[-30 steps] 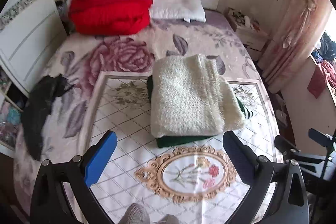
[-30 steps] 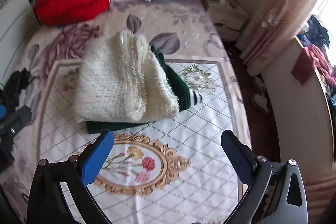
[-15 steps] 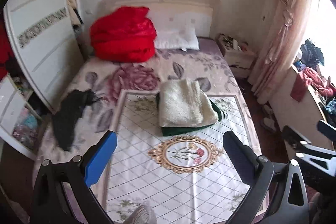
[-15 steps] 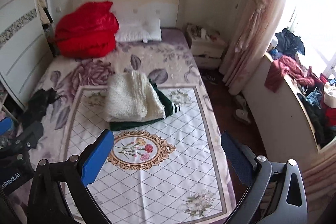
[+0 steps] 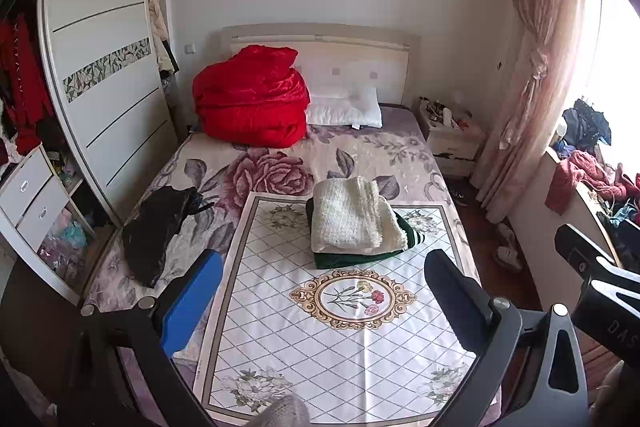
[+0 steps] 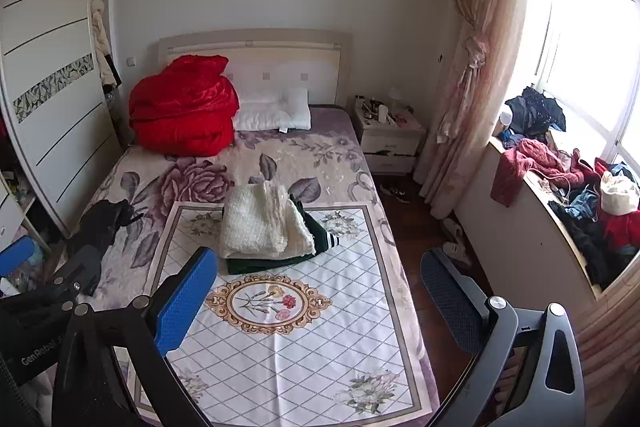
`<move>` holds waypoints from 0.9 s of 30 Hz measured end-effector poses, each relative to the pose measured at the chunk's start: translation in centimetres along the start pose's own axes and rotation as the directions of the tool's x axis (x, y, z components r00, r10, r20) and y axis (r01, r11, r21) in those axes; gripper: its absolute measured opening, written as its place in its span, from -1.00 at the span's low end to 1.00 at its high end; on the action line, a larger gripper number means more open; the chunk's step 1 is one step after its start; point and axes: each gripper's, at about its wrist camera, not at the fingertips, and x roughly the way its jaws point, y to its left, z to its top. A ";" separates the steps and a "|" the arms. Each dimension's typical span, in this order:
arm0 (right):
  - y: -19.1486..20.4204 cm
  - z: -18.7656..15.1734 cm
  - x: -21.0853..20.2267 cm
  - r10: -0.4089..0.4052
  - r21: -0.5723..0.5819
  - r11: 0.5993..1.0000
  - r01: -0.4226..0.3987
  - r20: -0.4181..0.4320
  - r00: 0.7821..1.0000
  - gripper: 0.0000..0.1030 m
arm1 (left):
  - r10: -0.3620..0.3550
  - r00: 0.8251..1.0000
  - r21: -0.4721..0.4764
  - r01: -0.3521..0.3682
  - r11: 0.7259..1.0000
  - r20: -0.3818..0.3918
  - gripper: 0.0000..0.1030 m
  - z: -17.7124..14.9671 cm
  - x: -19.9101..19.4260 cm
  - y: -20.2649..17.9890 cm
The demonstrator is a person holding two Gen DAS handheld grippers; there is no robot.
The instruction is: Fold large clothes
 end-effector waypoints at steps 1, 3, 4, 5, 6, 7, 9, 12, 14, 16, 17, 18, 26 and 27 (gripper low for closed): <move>-0.1 -0.1 -0.5 0.000 -0.001 1.000 0.000 0.005 1.000 1.00 | 0.001 1.000 0.000 -0.001 1.000 0.003 1.00 -0.1 -0.2 0.0; -0.2 -0.1 -1.1 0.003 -0.004 1.000 -0.003 0.009 1.000 1.00 | 0.006 1.000 0.000 -0.006 1.000 0.013 1.00 -0.2 -0.6 0.0; -0.2 -0.1 -1.0 0.005 -0.005 1.000 -0.005 0.008 1.000 1.00 | 0.008 1.000 0.002 -0.008 1.000 0.018 1.00 -0.3 -0.9 -0.1; -0.3 -0.2 -1.4 0.007 -0.006 1.000 -0.007 0.008 1.000 1.00 | 0.008 1.000 0.007 -0.008 1.000 0.023 1.00 -0.3 -1.0 -0.1; -0.4 -0.2 -1.4 0.007 -0.008 1.000 -0.007 0.009 1.000 1.00 | 0.015 0.999 0.012 -0.016 1.000 0.029 1.00 -0.5 -1.3 -0.2; -0.4 -0.2 -1.3 0.008 -0.008 1.000 -0.008 0.010 1.000 1.00 | 0.021 0.999 0.014 -0.022 1.000 0.033 1.00 -0.6 -1.5 -0.2; -0.3 -0.3 -1.3 0.006 -0.006 1.000 -0.006 0.007 1.000 1.00 | 0.025 0.999 0.010 -0.026 1.000 0.045 1.00 -0.7 -2.0 -0.1; -0.6 -0.3 -2.1 0.009 -0.002 1.000 -0.009 0.006 1.000 1.00 | 0.031 0.998 0.006 -0.031 0.999 0.049 1.00 -0.9 -2.5 0.0; -0.8 -0.4 -2.6 0.018 0.002 1.000 -0.018 0.004 1.000 1.00 | 0.038 0.998 0.003 -0.038 0.999 0.054 1.00 -0.9 -2.6 0.1; -1.1 -0.3 -2.7 0.023 -0.001 1.000 -0.023 0.005 1.000 1.00 | 0.041 0.997 0.001 -0.041 0.999 0.058 1.00 -1.0 -2.9 0.1; -1.1 -0.3 -2.9 0.026 -0.001 1.000 -0.026 0.007 1.000 1.00 | 0.041 0.997 0.002 -0.041 0.999 0.060 1.00 -1.0 -3.0 0.0; -1.3 -0.3 -2.8 0.029 -0.002 1.000 -0.029 0.008 1.000 1.00 | 0.043 0.997 0.004 -0.043 0.999 0.062 1.00 -1.0 -3.1 -0.1; -1.6 -0.3 -3.3 0.039 -0.017 0.999 -0.038 0.025 0.999 1.00 | 0.042 0.997 0.004 -0.042 0.999 0.059 1.00 -1.3 -3.6 -0.3; -1.5 -0.2 -3.1 0.041 -0.019 0.999 -0.041 0.025 0.999 1.00 | 0.045 0.997 0.004 -0.046 0.999 0.060 1.00 -1.4 -3.6 -0.3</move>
